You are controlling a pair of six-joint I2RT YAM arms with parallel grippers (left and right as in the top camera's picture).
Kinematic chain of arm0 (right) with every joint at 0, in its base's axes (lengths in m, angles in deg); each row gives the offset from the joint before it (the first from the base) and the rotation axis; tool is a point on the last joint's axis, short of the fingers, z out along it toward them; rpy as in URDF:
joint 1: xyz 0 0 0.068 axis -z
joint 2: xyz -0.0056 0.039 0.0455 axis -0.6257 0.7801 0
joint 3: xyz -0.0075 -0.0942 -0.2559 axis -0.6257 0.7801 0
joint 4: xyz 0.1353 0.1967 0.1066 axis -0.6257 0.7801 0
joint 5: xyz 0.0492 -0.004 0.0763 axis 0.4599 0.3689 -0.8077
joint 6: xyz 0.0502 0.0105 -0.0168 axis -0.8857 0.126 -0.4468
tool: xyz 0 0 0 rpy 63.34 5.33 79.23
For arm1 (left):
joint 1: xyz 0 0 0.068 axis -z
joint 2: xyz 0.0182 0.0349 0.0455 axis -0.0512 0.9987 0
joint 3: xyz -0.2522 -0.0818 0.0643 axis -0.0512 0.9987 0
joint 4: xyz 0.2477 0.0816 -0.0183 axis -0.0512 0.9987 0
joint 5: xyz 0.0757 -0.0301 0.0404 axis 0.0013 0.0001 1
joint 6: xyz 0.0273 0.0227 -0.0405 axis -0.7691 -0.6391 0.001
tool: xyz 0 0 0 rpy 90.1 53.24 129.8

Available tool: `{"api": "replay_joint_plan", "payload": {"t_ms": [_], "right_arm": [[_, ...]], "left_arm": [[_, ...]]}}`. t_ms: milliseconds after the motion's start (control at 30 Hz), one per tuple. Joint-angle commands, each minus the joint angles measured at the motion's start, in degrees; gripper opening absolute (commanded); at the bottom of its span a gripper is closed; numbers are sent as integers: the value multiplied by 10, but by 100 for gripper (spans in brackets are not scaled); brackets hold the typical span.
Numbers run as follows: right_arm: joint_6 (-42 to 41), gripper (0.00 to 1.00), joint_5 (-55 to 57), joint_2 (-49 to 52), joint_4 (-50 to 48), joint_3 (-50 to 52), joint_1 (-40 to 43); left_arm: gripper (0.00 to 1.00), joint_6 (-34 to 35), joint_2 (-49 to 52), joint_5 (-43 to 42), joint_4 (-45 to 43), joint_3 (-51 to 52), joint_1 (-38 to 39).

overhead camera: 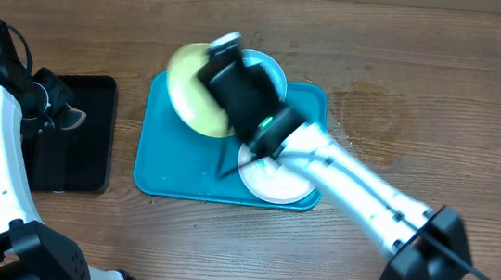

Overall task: Clean dirty plates on tray and stack at the side
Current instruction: 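Lift the yellow plate with the right gripper and place it right of the tray, then move the right gripper to the light blue plate and grip its rim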

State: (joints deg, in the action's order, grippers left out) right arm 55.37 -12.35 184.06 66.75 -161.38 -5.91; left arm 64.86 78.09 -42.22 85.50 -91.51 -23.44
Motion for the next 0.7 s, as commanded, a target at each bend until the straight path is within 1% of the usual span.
{"api": "replay_joint_plan", "payload": {"t_ms": [0, 100, 200, 267, 367, 467, 600, 667], "right_arm": [[-50, 4, -292, -17, 58, -3, 132], [-49, 4, -354, -17, 141, -1, 229], [-33, 4, -356, -17, 209, 11, 327], [-32, 4, -356, -17, 220, 29, 388], [-29, 4, -356, -17, 208, 62, 459], [-30, 4, -356, -17, 170, 99, 515], [-28, 4, -356, -17, 125, 147, 563], [-28, 4, -356, -17, 115, 162, 575]], "left_arm": [[4, -13, -1, -6, -5, 3, -3], [4, -13, -1, -6, -6, 3, -3], [4, -13, -1, -7, -6, 3, -2], [4, -13, -1, -9, -6, 3, -2], [4, -13, -1, -17, -8, 3, -2], [4, -13, -1, -17, -8, 3, -2], [4, -13, -1, -17, -9, 3, -2], [4, -13, -1, -17, -9, 3, -2]]}}
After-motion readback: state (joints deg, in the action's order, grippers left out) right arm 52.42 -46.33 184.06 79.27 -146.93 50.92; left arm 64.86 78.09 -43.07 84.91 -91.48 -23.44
